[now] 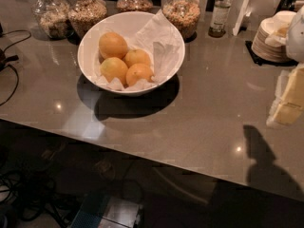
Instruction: Pick orange from white bowl
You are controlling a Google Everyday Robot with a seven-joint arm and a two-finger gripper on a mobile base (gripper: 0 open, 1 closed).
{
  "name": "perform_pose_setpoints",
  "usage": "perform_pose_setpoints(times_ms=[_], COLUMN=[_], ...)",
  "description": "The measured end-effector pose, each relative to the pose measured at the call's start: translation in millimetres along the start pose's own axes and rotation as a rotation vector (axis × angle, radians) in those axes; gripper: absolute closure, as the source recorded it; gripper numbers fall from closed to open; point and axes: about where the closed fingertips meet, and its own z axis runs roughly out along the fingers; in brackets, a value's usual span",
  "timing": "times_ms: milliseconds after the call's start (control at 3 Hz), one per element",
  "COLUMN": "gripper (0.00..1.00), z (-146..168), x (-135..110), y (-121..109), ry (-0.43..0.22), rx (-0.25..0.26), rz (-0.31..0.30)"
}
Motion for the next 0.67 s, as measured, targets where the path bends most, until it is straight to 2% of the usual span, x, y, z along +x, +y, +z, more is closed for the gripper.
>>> perform_pose_setpoints(times_ms=[333,667], gripper=[0.00,0.00], z=[0.0,-0.1], x=[-0.1,-7.6], y=[-0.1,-5.4], ry=[-0.001,-0.045], rx=[0.000,0.020], rz=[0.000,-0.014])
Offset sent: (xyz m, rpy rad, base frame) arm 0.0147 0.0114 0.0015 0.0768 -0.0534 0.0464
